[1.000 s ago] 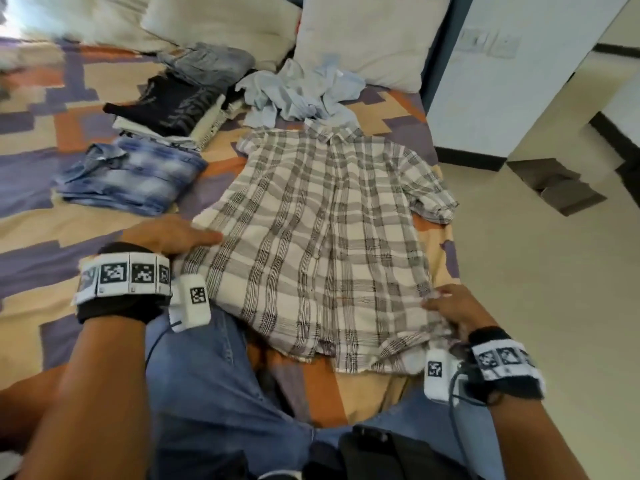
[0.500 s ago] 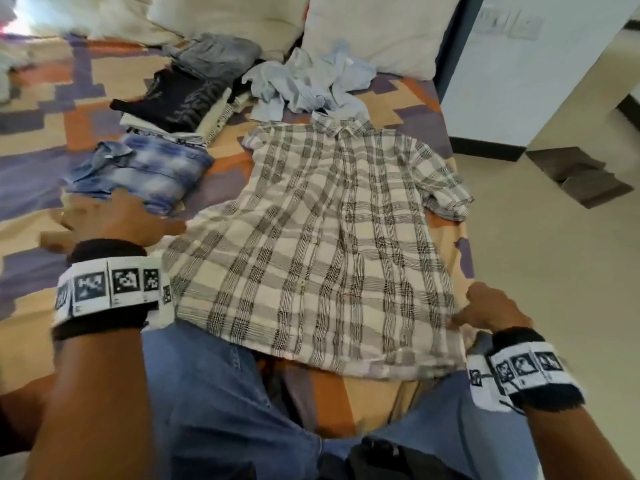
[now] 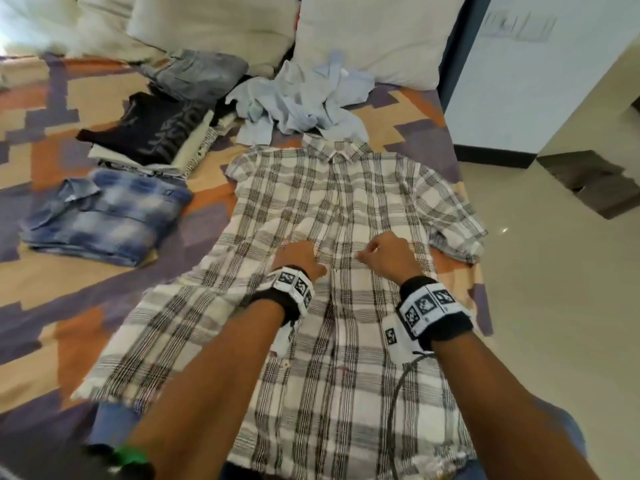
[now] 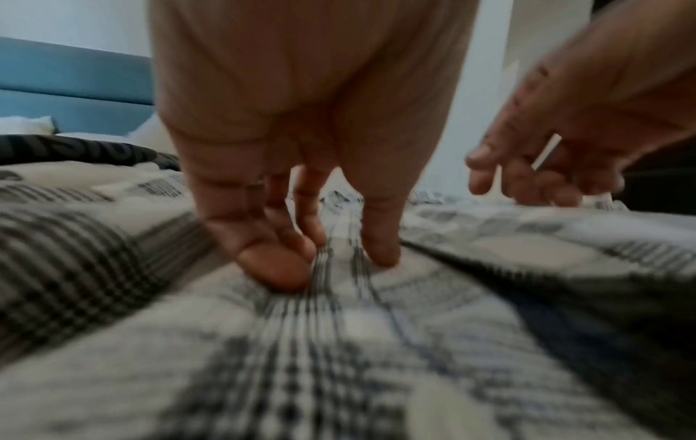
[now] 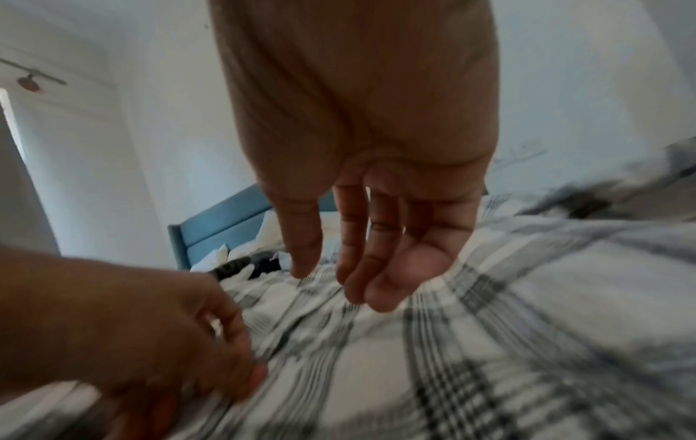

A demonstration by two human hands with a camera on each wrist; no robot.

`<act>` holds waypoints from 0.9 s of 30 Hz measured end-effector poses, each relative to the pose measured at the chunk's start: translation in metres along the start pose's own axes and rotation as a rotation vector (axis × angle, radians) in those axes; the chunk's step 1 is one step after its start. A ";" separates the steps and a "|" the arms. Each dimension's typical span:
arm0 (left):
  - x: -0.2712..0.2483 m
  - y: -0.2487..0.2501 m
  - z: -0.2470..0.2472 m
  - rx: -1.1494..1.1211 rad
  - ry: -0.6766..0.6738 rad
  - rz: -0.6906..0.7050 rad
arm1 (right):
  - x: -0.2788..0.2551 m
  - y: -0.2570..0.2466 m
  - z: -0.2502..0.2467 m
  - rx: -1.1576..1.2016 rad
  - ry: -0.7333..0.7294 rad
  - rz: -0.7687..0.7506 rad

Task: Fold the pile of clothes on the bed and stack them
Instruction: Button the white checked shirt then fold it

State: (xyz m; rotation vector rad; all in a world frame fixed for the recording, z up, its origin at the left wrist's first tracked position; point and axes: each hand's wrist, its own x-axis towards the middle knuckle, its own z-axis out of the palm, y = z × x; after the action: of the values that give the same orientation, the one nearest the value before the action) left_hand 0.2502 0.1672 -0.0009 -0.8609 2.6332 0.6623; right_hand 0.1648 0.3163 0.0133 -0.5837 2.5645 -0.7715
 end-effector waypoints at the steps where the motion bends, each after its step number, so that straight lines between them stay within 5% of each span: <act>1: 0.005 -0.001 0.006 0.004 0.031 -0.027 | 0.006 -0.001 0.009 0.014 -0.034 0.008; 6: 0.024 -0.007 0.020 0.016 0.121 -0.023 | -0.006 -0.016 0.066 -0.213 -0.160 0.021; 13: 0.009 -0.002 0.011 -0.255 0.088 0.172 | -0.029 -0.015 0.052 0.036 0.091 -0.033; 17: 0.015 -0.002 0.003 -0.150 -0.139 0.242 | -0.041 -0.013 0.035 0.064 -0.246 0.019; 19: 0.023 -0.002 -0.015 -0.200 -0.125 0.195 | -0.030 -0.008 0.018 0.132 -0.299 0.048; 23: 0.075 0.005 -0.061 -0.283 0.160 0.228 | 0.039 -0.009 -0.018 0.176 -0.080 -0.029; 27: 0.159 0.015 -0.085 -0.349 0.256 0.262 | 0.140 -0.017 -0.034 0.125 0.140 -0.190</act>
State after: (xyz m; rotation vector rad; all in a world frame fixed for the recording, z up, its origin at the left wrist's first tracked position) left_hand 0.1060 0.0579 0.0120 -0.7339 2.9428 1.1782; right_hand 0.0359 0.2488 0.0145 -0.7661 2.5879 -1.0644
